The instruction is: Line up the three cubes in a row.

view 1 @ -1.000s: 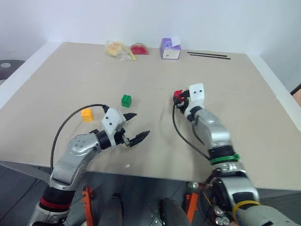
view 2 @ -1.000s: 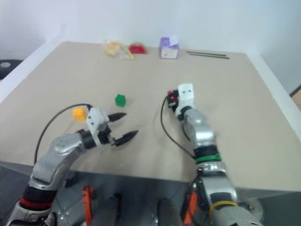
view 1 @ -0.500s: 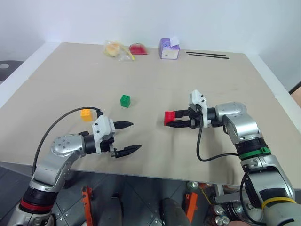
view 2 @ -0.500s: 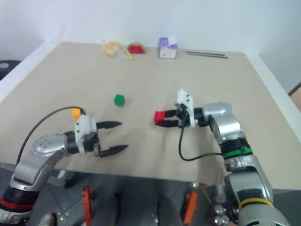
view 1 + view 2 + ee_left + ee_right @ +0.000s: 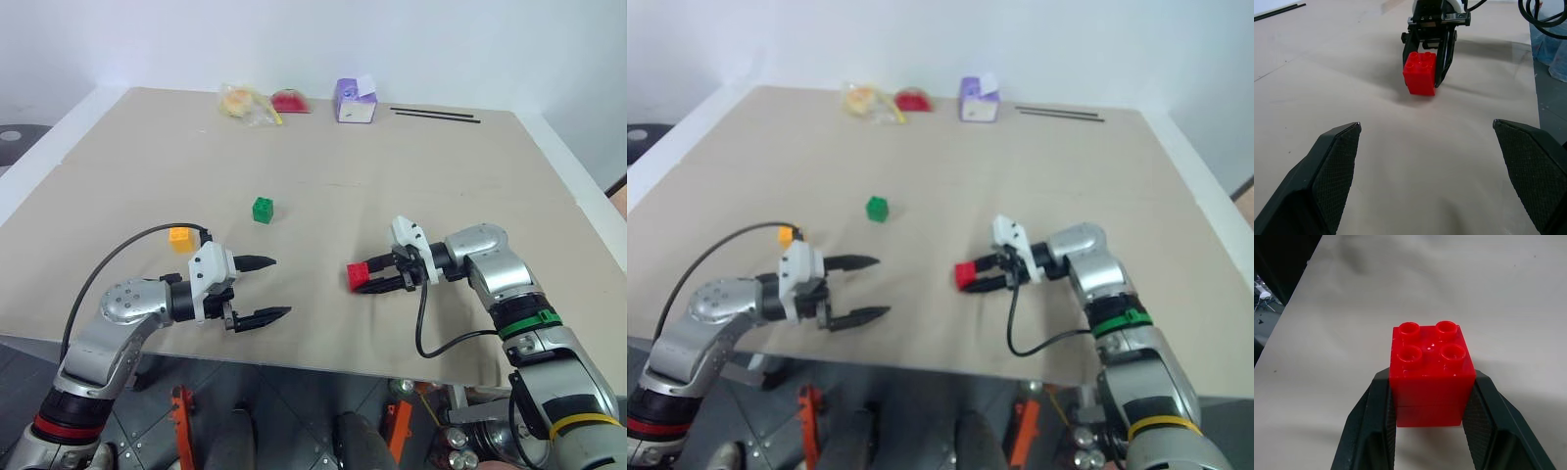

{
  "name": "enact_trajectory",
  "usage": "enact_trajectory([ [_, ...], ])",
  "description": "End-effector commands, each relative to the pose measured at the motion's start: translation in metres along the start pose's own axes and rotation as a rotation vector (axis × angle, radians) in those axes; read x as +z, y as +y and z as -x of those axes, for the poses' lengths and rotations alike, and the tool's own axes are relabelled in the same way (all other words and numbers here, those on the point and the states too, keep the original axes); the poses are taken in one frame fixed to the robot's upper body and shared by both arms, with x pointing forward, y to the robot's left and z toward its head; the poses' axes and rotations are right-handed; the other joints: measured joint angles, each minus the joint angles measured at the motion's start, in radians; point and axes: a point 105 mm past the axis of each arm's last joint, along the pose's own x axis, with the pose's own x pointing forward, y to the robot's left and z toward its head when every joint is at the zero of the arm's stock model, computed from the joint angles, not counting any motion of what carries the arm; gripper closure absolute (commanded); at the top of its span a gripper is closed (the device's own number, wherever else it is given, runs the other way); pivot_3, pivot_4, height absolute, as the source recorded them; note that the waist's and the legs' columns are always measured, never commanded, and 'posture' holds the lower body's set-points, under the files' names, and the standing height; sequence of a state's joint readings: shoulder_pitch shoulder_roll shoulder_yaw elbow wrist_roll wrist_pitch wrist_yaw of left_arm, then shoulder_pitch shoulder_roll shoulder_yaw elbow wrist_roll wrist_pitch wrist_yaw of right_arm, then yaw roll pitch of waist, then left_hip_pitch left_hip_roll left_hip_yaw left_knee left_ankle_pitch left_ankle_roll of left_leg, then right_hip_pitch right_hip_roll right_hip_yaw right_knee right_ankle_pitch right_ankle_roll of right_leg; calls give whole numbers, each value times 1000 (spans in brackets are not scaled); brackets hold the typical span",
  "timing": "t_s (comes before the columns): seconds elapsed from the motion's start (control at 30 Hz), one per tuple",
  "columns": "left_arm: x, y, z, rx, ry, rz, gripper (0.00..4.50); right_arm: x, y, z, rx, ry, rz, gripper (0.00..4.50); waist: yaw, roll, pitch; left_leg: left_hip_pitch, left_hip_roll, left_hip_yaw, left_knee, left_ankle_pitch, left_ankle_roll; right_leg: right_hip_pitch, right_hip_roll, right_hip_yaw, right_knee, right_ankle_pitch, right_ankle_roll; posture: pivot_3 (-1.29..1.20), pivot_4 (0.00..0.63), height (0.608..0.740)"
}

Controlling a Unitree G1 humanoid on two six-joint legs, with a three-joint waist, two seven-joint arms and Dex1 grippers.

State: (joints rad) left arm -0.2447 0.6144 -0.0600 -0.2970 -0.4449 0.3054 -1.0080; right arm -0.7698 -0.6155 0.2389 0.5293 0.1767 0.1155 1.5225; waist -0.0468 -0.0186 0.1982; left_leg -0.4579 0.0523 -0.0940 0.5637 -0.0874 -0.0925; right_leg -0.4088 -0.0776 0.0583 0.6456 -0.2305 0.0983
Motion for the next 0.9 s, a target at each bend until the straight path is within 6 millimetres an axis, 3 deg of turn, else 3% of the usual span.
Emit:
enact_trajectory([
  [0.03, 12, 2, 0, 14, -35, -30, 0, 2, 4, 4, 31, 18, 26, 3249, 0, 0, 0, 0, 0, 0, 0, 0, 0, 0, 0, 0, 0, 0, 0, 0, 150, 740],
  [0.07, 12, 2, 0, 16, -37, -30, 0, 2, 4, 4, 30, 20, 25, 3249, 0, 0, 0, 0, 0, 0, 0, 0, 0, 0, 0, 0, 0, 0, 0, 0, 150, 740],
  [0.13, 13, 3, -1, 19, -38, -28, 0, 2, 4, 4, 28, 20, 22, 2209, 0, 0, 0, 0, 0, 0, 0, 0, 0, 0, 0, 0, 0, 0, 0, 0, 150, 740],
  [0.3, 13, 3, -1, 26, -40, -24, 0, 4, 4, 6, 26, 12, 12, 604, 0, 0, 0, 0, 0, 0, 0, 0, 0, 0, 0, 0, 0, 0, 0, 0, 150, 740],
  [0.33, 13, 3, -1, 28, -42, -23, 0, 5, 4, 6, 27, 8, 11, 111, 0, 0, 0, 0, 0, 0, 0, 0, 0, 0, 0, 0, 0, 0, 0, 0, 150, 740],
  [0.4, 13, 3, -1, 34, -44, -22, 0, 7, 4, 8, 29, -1, 10, 34, 0, 0, 0, 0, 0, 0, 0, 0, 0, 0, 0, 0, 0, 0, 0, 0, 150, 740],
  [0.5, 14, 8, -2, 83, -65, 1, 0, 27, 5, 15, 35, -87, -11, 34, 0, 0, 0, 0, 0, 0, 0, 0, 0, 0, 0, 0, 0, 0, 0, 0, 150, 740],
  [0.7, 6, 63, -8, 573, -81, 36, 0, 85, -15, 27, -140, -350, -99, 34, 2, 0, 0, 0, 0, -1, 2, 0, 0, 1, 0, 0, 0, 1, 1, 0, 150, 740],
  [0.9, -7, 93, -16, 880, -78, 131, 0, 102, -27, 13, -333, -359, -54, 34, 3, -1, 0, 0, -1, -1, 2, 0, 0, 2, 0, 0, 0, 2, 2, 0, 150, 740],
])
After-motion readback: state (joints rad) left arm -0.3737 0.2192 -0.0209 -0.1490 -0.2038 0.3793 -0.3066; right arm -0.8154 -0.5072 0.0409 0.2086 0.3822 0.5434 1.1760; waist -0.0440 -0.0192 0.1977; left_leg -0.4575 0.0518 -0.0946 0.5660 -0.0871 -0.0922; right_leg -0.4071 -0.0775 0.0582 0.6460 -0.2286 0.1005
